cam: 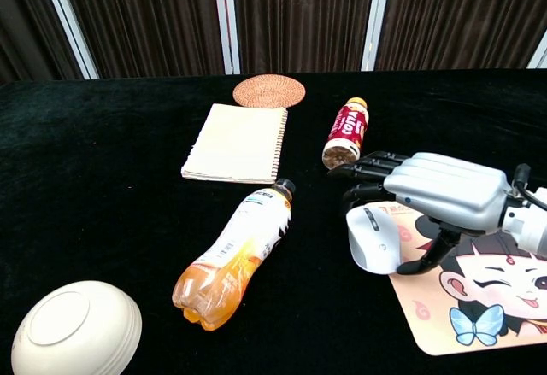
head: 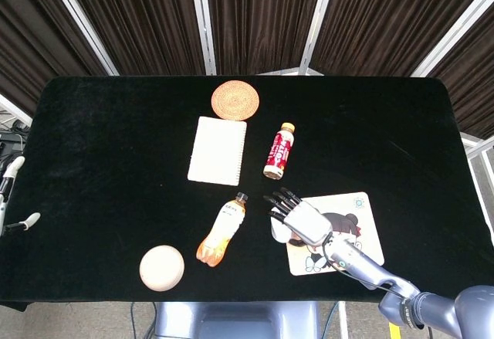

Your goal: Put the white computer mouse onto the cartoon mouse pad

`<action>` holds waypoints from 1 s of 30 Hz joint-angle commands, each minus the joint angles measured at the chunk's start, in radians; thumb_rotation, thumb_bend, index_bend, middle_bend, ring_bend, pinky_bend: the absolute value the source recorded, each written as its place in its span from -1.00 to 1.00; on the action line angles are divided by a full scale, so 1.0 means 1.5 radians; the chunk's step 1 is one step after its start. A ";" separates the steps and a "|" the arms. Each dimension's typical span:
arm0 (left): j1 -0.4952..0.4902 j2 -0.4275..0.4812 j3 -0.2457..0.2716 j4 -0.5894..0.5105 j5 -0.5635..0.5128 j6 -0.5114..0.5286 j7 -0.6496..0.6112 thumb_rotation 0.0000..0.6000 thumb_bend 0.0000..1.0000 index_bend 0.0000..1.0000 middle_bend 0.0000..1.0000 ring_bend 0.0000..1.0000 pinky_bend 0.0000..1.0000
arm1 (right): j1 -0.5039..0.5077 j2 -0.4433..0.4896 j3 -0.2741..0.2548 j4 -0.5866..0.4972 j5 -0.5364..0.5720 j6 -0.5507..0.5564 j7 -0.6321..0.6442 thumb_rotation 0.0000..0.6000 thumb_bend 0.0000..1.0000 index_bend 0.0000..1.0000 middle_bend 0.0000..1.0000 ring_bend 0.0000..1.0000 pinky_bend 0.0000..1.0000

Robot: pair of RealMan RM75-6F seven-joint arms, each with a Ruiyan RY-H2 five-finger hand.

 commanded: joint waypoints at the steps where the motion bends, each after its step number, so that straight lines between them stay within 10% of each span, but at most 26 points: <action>1: 0.001 0.001 -0.003 0.001 0.000 -0.002 -0.003 1.00 -0.82 -1.00 -1.00 -1.00 -1.00 | 0.004 -0.001 -0.001 -0.006 0.005 -0.008 -0.009 1.00 -0.73 -0.50 -0.94 -1.00 -1.00; 30: 0.009 0.005 -0.016 0.009 0.012 -0.018 -0.032 1.00 -0.82 -1.00 -1.00 -1.00 -1.00 | 0.019 0.021 0.011 -0.073 0.084 -0.083 -0.150 1.00 -0.74 -0.47 -0.98 -1.00 -1.00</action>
